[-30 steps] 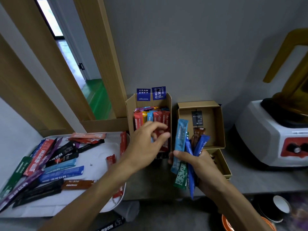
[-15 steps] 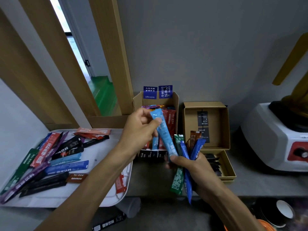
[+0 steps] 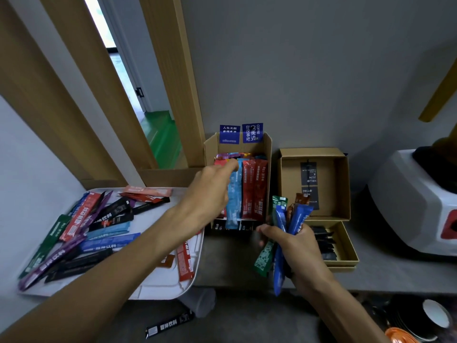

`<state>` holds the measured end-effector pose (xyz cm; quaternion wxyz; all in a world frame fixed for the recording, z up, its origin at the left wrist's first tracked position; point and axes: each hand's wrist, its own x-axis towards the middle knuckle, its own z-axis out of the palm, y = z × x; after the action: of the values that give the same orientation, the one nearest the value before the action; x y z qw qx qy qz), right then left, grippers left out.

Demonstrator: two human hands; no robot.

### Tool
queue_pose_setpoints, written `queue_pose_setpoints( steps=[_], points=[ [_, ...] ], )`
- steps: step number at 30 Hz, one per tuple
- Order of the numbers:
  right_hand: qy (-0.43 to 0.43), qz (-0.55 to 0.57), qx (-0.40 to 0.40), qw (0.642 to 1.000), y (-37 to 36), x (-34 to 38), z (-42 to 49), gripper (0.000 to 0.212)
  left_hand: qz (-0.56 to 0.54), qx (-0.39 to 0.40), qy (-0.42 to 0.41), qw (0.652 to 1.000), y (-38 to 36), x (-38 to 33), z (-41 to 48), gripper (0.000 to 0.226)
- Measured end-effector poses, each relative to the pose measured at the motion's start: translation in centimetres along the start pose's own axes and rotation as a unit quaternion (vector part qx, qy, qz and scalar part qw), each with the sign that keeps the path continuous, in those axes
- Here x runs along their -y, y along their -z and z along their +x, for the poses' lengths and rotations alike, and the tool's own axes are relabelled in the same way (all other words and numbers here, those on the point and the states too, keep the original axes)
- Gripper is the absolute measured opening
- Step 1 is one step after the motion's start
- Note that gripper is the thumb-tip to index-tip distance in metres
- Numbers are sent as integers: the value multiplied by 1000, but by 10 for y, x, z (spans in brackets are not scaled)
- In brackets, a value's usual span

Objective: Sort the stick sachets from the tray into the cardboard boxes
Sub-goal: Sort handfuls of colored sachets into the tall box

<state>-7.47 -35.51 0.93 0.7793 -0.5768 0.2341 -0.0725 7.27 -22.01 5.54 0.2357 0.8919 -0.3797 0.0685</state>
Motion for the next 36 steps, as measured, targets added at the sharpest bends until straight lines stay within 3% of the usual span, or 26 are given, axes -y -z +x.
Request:
queue_pose_setpoints(
  steps=[10, 15, 17, 19, 22, 25, 28, 31, 34, 36],
  points=[
    [-7, 26, 16, 1000, 13, 10, -5, 14, 142, -36, -26, 989, -19, 11, 9, 61],
    [-15, 74, 60, 995, 15, 14, -1, 21, 255, -8, -115, 960, -41, 11, -5, 64],
    [-15, 76, 73, 994, 16, 15, 0, 24, 246, -9, -116, 962, -48, 15, -7, 58],
    [-12, 76, 81, 994, 17, 16, 0, 26, 193, -10, -101, 976, -52, 16, -12, 55],
    [7, 57, 94, 994, 20, 17, 0, 28, -26, -42, -37, 998, -35, -5, -22, 12],
    [22, 23, 119, 992, 18, 19, -2, 30, -283, 39, 50, 957, -18, -31, -22, 12],
    [-2, 49, 150, 988, 12, 19, -3, 17, -401, 94, 92, 907, -15, -40, -21, 13],
    [-6, 43, 158, 987, 6, 18, -7, 14, -461, 35, 166, 871, -9, -41, -20, 4],
    [-6, 24, 131, 991, 5, 13, -9, 25, -442, -29, 141, 885, 1, -33, -17, 7],
    [-24, 50, 151, 987, 6, 12, -11, 23, -405, 21, 80, 911, 7, -28, -18, 5]
  ],
)
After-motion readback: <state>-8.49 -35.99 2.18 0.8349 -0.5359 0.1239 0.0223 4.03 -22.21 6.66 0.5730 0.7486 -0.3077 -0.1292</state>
